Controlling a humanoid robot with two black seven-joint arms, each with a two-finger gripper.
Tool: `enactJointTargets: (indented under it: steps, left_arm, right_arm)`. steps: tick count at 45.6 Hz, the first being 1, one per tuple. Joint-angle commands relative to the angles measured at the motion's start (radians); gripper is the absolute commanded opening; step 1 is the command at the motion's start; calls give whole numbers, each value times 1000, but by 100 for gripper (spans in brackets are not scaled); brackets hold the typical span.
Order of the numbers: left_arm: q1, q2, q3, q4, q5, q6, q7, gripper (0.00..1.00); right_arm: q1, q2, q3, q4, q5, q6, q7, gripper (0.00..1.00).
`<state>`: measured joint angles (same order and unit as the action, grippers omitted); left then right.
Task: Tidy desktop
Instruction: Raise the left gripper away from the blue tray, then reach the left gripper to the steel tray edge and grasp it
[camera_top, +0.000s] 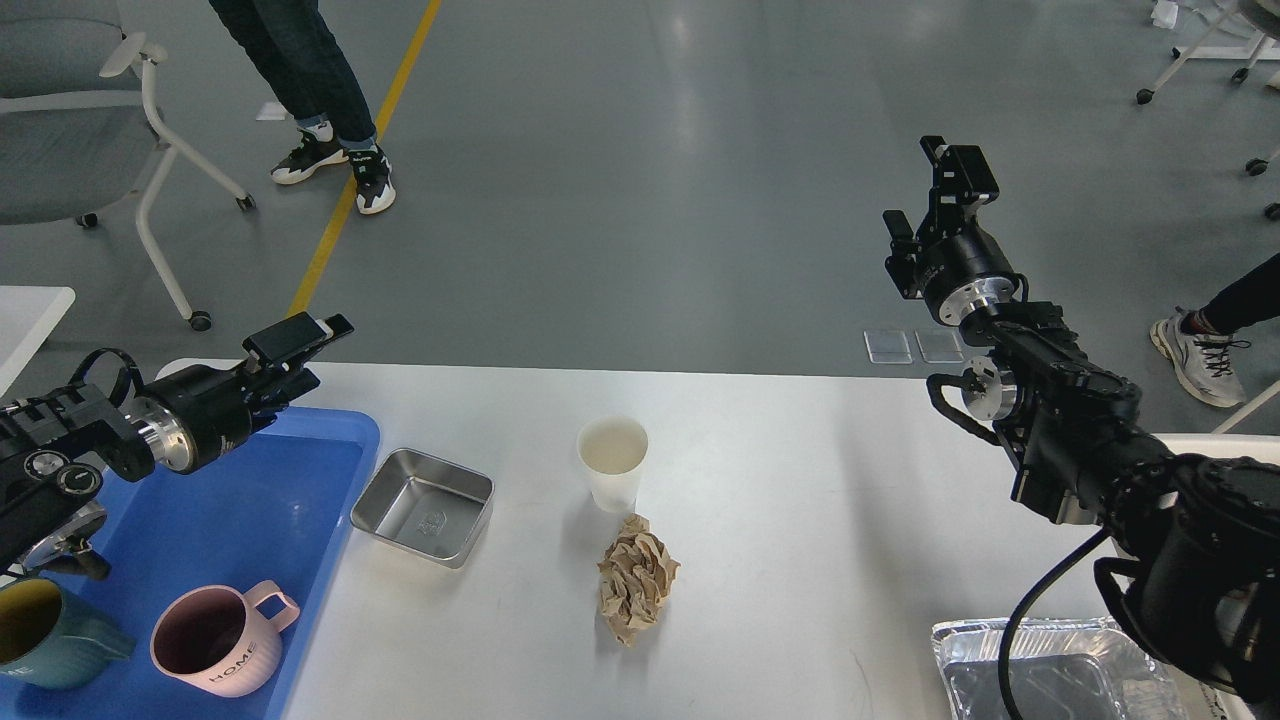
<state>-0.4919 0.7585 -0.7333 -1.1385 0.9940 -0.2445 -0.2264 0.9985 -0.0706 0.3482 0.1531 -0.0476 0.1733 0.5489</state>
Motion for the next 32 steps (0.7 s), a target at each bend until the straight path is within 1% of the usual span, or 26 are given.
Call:
enactJointTargets:
  steps: [1,6,11,15,18,21,24,30,32]
  left_arm:
    - [30,99,26,-18,43,-6,-25,97]
    - [61,258,80,-64,43,-21,-27,97]
    - [65,428,118,-109,43,-88,-31,97]
    - [82,562,138,-148,43,-128,-53,97]
    - [85,655,147,-159,41,-145,-86,97]
    - [84,731,161,-161,41,-179,-105,97]
    - [84,791,166,-161,43,-213,-106,97]
    - [84,906,166,-155,43,-254,-113,97]
    - [76,929,166,-147,43,-269,-123,97]
  right_arm:
    - [-3,-1,0,0,0,0,0,100]
    - [-11,-1,0,-1,0,0,0,100]
    - [-9,-1,0,-1,0,-2,0,100]
    - [-4,0,0,-1,0,-5,0,100]
    - [0,0,0,-1,0,-6,0,100]
    - [3,2,0,-1,0,-6,0,100]
    - [6,2,0,-1,0,-6,0,100]
    - [8,0,0,-1,0,-8,0,100]
    - [9,0,0,-1,0,-6,0,100]
